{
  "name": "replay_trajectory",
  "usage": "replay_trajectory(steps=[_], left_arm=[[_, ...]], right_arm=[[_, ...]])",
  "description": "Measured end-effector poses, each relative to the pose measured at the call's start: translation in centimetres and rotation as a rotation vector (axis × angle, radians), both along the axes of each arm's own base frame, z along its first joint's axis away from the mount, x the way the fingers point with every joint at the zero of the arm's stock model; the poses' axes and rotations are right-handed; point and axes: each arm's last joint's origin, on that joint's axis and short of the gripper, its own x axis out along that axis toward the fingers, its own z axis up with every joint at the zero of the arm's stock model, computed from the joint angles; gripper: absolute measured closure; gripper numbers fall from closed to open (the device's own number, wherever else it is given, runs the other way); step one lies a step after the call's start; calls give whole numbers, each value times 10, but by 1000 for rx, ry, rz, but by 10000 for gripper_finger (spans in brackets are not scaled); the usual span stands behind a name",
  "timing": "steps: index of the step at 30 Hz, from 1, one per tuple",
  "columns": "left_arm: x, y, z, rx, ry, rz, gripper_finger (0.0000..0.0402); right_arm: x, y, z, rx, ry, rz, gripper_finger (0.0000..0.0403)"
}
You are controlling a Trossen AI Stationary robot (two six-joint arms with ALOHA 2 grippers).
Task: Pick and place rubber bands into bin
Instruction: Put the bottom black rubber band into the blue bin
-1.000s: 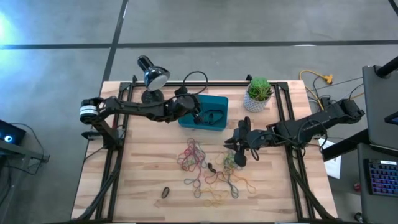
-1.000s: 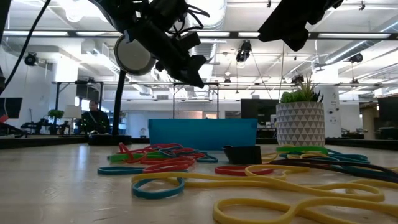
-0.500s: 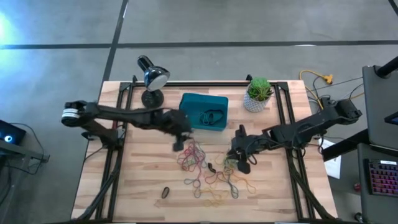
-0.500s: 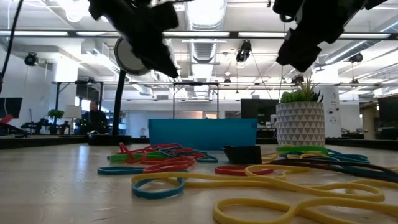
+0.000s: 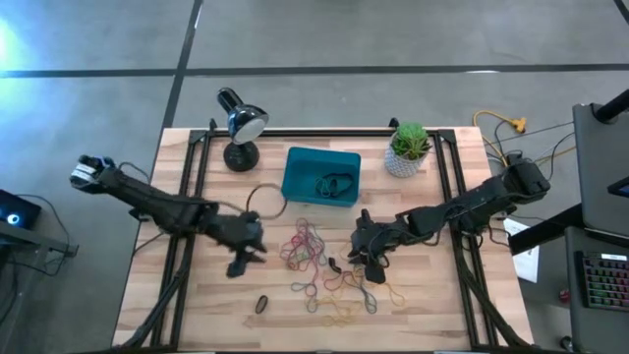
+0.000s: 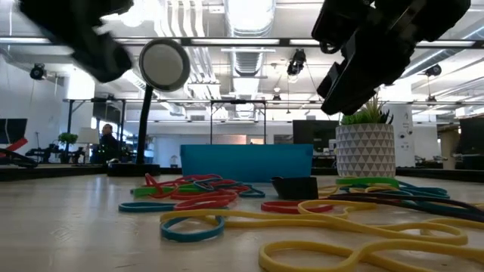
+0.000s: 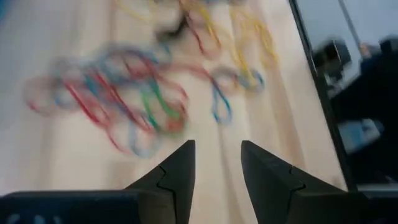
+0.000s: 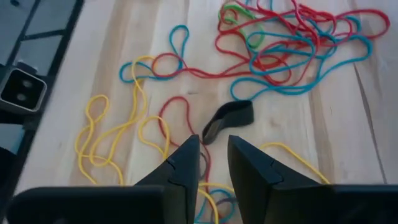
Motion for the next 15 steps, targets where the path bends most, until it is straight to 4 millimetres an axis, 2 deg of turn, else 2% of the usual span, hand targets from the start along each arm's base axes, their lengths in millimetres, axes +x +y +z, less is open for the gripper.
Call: replay_trajectory(steps=[5, 15], left_arm=[[-3, -25, -12, -20, 54, -57, 288], [22, -66, -48, 24, 157, -153, 288]], right_arm=[[-3, -6, 3, -30, 5, 11, 319], [-11, -15, 17, -32, -6, -13, 323]])
